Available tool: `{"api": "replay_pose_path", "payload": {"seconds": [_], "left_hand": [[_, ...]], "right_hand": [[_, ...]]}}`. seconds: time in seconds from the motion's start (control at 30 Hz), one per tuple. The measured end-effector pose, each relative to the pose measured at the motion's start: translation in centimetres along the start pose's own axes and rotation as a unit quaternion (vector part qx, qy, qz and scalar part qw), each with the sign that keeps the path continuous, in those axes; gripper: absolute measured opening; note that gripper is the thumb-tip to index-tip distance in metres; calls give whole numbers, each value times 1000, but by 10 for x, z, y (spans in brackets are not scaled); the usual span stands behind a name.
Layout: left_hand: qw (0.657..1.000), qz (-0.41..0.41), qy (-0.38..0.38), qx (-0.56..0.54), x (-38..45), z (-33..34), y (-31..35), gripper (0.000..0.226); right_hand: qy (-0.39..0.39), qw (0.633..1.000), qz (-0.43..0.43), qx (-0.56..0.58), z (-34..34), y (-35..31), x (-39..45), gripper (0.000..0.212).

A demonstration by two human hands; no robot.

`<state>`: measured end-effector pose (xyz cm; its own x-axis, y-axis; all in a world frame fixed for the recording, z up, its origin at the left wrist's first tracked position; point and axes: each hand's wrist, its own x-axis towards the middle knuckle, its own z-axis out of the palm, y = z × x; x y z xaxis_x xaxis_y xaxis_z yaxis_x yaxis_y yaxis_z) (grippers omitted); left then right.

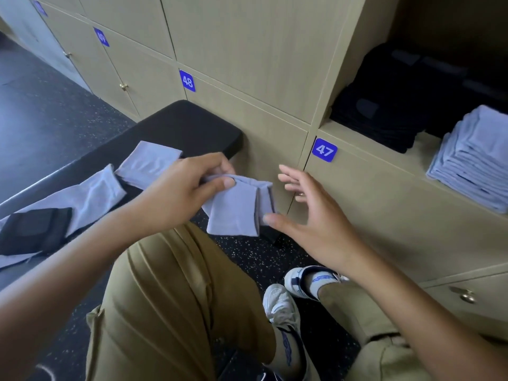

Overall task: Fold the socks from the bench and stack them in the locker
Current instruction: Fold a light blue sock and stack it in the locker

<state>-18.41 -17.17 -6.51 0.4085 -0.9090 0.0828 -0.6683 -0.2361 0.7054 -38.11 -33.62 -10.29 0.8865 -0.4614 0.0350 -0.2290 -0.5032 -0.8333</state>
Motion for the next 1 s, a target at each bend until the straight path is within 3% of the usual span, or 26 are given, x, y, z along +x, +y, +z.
{"api": "replay_pose_path", "payload": {"seconds": [0.07, 0.17, 0.3, 0.47, 0.63, 0.8, 1.0], "left_hand": [[999, 1, -23, -36, 1, 13, 6, 10], [995, -10, -29, -93, 4, 29, 14, 11], [991, -53, 20, -119, 7, 52, 15, 10], [969, -37, 242, -1, -3, 81, 30, 13], [980, -43, 169, -96, -12, 107, 51, 17], [973, -95, 171, -119, -8, 111, 51, 29], [969, -142, 162, -120, -7, 110, 48, 15]], "right_hand": [[-19, 999, 16, 41, -2, -4, 0, 71], [-27, 995, 40, 93, -4, -6, 0, 39], [18, 992, 66, 109, -6, -5, 0, 14], [63, 973, 125, 183, -8, -5, 2, 10], [53, 957, 148, 242, -9, -5, 1, 13], [31, 947, 182, 264, -10, 0, 2, 25], [9, 950, 184, 252, -4, -1, 2, 38]]}}
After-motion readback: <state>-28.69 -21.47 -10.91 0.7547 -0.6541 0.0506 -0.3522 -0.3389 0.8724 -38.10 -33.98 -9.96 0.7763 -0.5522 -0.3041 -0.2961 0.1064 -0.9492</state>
